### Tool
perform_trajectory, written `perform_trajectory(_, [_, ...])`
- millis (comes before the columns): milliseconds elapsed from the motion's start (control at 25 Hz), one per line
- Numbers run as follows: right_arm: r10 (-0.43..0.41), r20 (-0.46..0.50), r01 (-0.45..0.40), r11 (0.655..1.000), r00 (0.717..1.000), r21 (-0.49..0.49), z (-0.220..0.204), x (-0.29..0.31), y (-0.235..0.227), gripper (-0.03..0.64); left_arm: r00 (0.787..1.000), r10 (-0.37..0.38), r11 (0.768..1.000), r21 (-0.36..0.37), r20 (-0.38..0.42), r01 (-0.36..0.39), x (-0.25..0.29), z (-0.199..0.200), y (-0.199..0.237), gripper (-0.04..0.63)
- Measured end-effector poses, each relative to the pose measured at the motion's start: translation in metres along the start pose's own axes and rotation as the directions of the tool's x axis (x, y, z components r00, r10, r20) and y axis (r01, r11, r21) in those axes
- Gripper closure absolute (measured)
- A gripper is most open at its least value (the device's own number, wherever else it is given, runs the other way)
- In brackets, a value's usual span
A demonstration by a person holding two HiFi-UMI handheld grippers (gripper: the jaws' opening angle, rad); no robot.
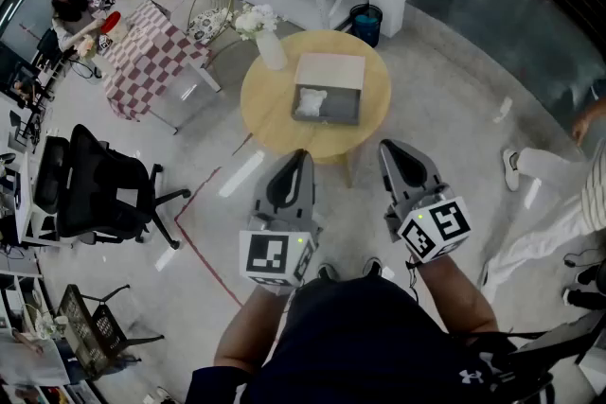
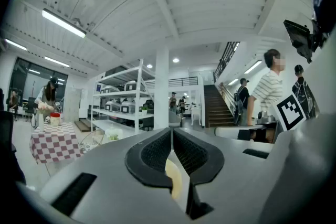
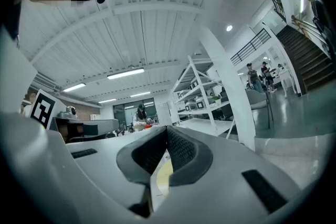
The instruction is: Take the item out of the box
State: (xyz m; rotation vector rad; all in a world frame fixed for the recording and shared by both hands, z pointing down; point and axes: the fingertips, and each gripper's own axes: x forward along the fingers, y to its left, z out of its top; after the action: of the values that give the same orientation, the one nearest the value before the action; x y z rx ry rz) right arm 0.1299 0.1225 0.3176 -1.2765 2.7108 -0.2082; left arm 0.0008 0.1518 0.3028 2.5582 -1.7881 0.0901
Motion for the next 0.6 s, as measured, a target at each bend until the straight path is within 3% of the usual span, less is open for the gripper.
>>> perform_trajectory(280, [0.019,-0.028,-0.02,0.999,0.999,-0.033,-0.004,-0.01,0.059,0.608,0.997,0.034,0.999,-0.01,0.064,-0.033,-0.052,0.006,0.024,0.566])
perform_trajectory(600, [0.013,-0.055,-0.016,0.999,0.998,-0.051,-0.016,-0.002,0.1,0.609,0.999,0.027,0.997,-0.077,0.046,-0.023,-0.086,-0.01,0.055,0.566])
